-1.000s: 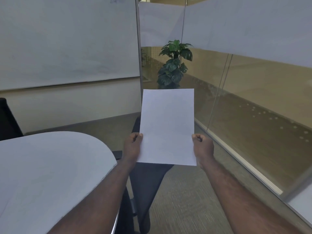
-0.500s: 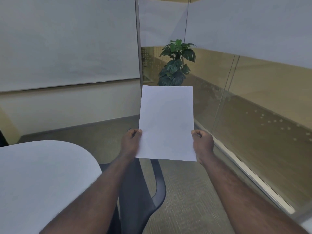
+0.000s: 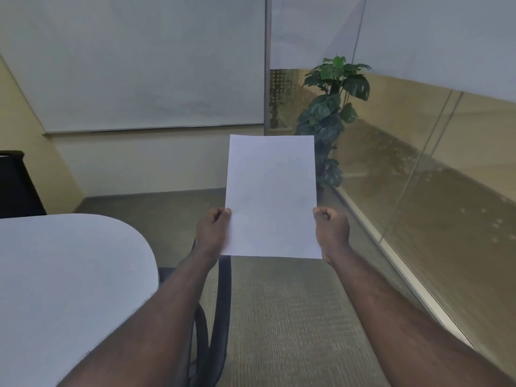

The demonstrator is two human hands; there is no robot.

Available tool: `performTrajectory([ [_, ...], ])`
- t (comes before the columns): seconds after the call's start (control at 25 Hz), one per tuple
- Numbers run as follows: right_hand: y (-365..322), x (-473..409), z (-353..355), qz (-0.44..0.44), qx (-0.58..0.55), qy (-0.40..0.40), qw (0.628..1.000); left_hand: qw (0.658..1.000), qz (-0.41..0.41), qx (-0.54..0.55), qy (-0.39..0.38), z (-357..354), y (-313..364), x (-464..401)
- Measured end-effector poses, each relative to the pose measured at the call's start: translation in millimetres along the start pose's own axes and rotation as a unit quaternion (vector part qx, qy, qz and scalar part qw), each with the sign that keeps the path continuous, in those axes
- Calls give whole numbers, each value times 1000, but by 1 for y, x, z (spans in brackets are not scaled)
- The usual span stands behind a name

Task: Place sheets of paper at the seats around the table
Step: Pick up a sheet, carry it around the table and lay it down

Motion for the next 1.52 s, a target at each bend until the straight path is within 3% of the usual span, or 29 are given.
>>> performTrajectory([
  [0.4,-1,-60,-76,13,-7,-82,996,997,17,-1,79,15,-3,-43],
  [0.8,-44,-100,-236,53,-15,-195,979,976,15,-40,213,106,-14,-116],
  [1.2,-58,-56,-369,71,-13,-319,945,942,46,-31,331,209,-39,-109],
  [1.52,-56,-1,-453,77,0,-447,891,889,72,-30,451,261,-71,-59],
])
Point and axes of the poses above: each hand's wrist, its own x-axis away from the middle knuckle, its own z-axis out of the back of the hand, y = z × x, the point moved 6 cm from there along -x, towards the middle knuckle
